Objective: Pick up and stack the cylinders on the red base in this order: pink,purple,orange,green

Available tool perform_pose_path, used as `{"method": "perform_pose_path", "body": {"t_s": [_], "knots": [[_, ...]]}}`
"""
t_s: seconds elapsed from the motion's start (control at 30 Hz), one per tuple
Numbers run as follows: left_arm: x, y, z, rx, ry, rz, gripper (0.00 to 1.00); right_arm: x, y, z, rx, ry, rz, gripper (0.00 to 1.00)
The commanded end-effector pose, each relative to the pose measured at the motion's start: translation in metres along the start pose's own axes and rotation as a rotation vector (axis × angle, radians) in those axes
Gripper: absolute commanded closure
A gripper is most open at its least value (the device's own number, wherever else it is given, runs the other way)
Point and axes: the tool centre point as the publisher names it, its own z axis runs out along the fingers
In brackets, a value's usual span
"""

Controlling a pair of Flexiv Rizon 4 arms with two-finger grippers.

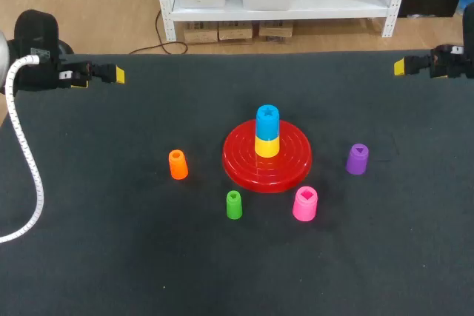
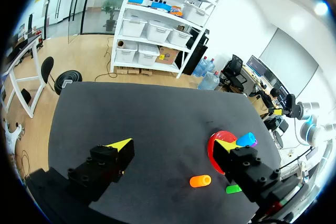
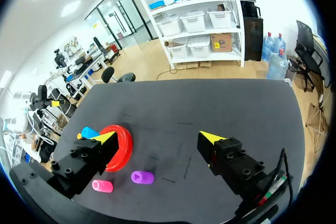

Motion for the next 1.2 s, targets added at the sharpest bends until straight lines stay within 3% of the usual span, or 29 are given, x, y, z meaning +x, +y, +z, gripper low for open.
{"method": "perform_pose_path", "body": {"t_s": [0.03, 0.3, 0.33, 0.4, 0.47, 0.57, 0.7, 0.8, 0.83, 1.1, 1.2], "knots": [[0.000, -0.002, -0.001, -0.014, -0.007, 0.023, 0.00, 0.000, 0.000, 0.000, 0.000, 0.001, 0.000, 0.00], [0.009, -0.002, -0.004, 0.084, 0.000, 0.159, 0.00, 0.000, 0.000, 0.000, 0.000, 0.001, 0.000, 0.00], [0.010, -0.003, -0.005, 0.132, -0.014, 0.182, 0.00, 0.000, 0.000, 0.000, 0.000, 0.001, 0.000, 0.00], [0.015, -0.012, -0.012, 0.319, 0.009, 0.316, 0.00, 0.000, 0.000, 0.000, 0.000, 0.001, 0.000, 0.00], [0.022, -0.016, -0.020, 0.443, 0.005, 0.456, 0.00, 0.000, 0.000, 0.000, 0.000, 0.001, 0.000, 0.00], [0.032, -0.018, -0.027, 0.542, 0.047, 0.589, 0.00, 0.000, 0.000, 0.000, 0.000, 0.001, 0.000, 0.00], [0.042, -0.013, -0.032, 0.635, 0.097, 0.671, 0.00, 0.000, 0.000, 0.000, 0.000, 0.001, 0.000, 0.00], [0.045, -0.013, -0.036, 0.679, 0.074, 0.651, 0.00, 0.000, 0.000, 0.000, 0.000, 0.001, 0.000, 0.00], [0.043, -0.013, -0.036, 0.646, 0.061, 0.617, 0.00, 0.000, 0.000, 0.000, 0.000, 0.001, 0.000, 0.00], [0.043, -0.013, -0.036, 0.646, 0.061, 0.617, 0.00, 0.000, 0.000, 0.000, 0.000, 0.001, 0.000, 0.00], [0.052, -0.019, -0.037, 0.681, 0.077, 0.823, 0.00, 0.000, 0.000, 0.000, 0.000, 0.001, 0.000, 0.00]]}}
